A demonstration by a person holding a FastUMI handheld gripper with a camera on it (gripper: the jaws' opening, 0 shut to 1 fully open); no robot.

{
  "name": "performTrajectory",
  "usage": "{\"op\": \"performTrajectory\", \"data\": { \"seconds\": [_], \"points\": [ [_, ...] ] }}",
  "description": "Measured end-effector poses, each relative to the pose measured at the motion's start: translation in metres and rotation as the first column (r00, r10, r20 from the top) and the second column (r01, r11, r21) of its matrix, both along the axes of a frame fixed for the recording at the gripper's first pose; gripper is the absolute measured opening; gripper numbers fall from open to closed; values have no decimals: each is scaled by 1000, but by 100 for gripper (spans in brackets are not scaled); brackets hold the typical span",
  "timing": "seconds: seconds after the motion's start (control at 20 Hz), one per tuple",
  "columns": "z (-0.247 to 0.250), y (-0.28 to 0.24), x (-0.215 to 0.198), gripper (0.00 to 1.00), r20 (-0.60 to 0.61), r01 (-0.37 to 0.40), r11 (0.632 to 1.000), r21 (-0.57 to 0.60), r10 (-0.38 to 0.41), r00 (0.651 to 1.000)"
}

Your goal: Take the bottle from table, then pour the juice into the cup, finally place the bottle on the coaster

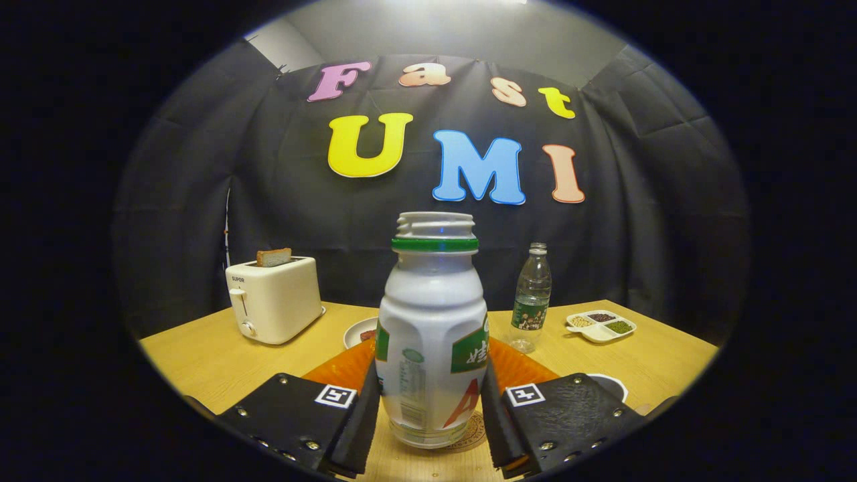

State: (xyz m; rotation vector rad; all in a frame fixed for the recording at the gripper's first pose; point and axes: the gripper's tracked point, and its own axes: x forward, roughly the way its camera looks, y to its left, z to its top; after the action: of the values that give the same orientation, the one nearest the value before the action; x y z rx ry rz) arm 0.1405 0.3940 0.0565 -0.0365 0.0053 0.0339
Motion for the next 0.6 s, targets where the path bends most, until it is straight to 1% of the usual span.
{"op": "performTrajectory", "data": {
  "seconds": [0.2,0.5,0.6],
  "points": [
    [-10,-7,12,67,-6,4,999,-32,-5,1000],
    [-33,-12,24,67,-42,4,999,-47,-6,999],
    [-37,-10,28,67,-46,-7,1000,-26,6,999]
  ]
}}
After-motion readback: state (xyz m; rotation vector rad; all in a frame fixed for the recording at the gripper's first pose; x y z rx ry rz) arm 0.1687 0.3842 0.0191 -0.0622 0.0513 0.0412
